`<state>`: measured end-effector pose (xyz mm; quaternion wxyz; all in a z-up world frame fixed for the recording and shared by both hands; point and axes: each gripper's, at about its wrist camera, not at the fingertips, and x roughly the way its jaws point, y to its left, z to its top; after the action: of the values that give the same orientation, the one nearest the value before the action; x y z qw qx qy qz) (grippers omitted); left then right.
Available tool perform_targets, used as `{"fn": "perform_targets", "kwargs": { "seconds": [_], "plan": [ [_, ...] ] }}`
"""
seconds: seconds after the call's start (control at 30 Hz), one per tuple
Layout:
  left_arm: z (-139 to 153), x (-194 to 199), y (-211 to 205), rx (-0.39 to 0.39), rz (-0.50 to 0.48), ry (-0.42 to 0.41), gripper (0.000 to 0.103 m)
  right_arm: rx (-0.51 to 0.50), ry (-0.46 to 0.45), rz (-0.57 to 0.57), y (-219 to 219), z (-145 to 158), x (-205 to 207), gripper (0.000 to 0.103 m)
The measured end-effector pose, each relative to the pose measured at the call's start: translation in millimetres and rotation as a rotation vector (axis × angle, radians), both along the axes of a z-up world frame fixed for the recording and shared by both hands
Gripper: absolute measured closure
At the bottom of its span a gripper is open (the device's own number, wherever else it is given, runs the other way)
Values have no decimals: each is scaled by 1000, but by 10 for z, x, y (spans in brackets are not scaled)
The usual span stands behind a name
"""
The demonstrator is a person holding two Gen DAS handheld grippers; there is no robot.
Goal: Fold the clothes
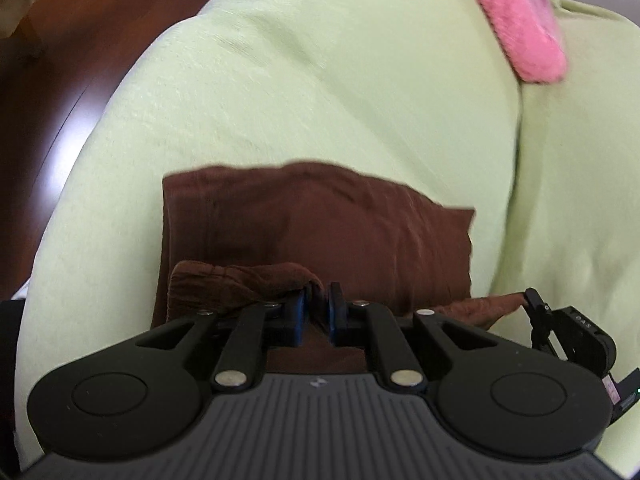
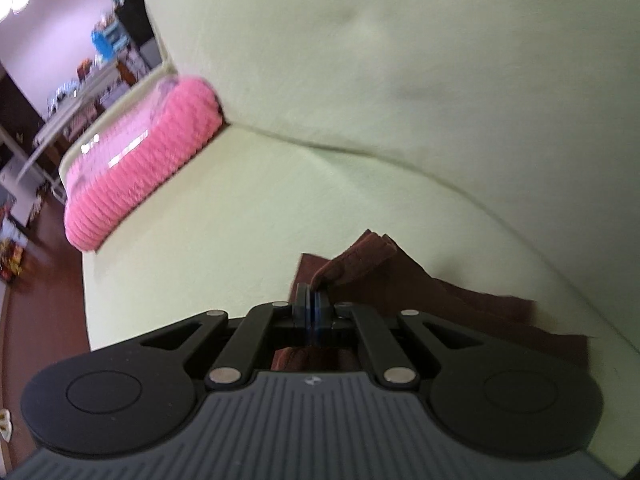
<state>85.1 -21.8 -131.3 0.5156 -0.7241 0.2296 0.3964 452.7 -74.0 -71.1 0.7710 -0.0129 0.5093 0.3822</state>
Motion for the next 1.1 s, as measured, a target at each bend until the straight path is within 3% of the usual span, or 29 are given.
{"fn": "perform_targets", "kwargs": {
  "seconds": [0.17, 0.47, 0.53, 0.57, 0.6, 0.63, 0.67, 0.7, 0.77, 0.97, 1.1],
  "plan": [
    [-159, 39, 194, -60, 22, 12, 94, -83, 21, 53, 563, -300, 35, 103],
    [-249, 78, 454, -89, 57, 24, 94, -118, 40, 98, 995, -536, 89, 103],
    [-299, 91, 496, -106, 55, 31, 89, -127, 51, 105, 1059, -625, 93, 102],
    [-311, 97, 518, -113, 50, 22, 77, -129, 62, 110, 1090, -678, 101, 100],
    [-316, 104, 539, -119, 43, 8, 63, -142, 93, 118, 1125, -787, 103, 87],
    [-322, 111, 561, -125, 36, -6, 59, -149, 109, 121, 1155, -845, 113, 69],
    [-327, 117, 582, -131, 29, -20, 52, -151, 105, 103, 1147, -852, 115, 35],
    [-333, 124, 604, -138, 23, -35, 37, -152, 96, 75, 1122, -855, 110, 30],
    [-285, 133, 647, -139, -8, -65, 22, -129, 87, 20, 1038, -803, 113, 30],
    [149, 173, 730, -39, -287, -33, 22, -52, 87, -64, 681, -306, 110, 30],
    [321, 125, 676, -9, -349, 10, 22, -52, 75, -74, 404, 32, -55, 30]
  ]
}}
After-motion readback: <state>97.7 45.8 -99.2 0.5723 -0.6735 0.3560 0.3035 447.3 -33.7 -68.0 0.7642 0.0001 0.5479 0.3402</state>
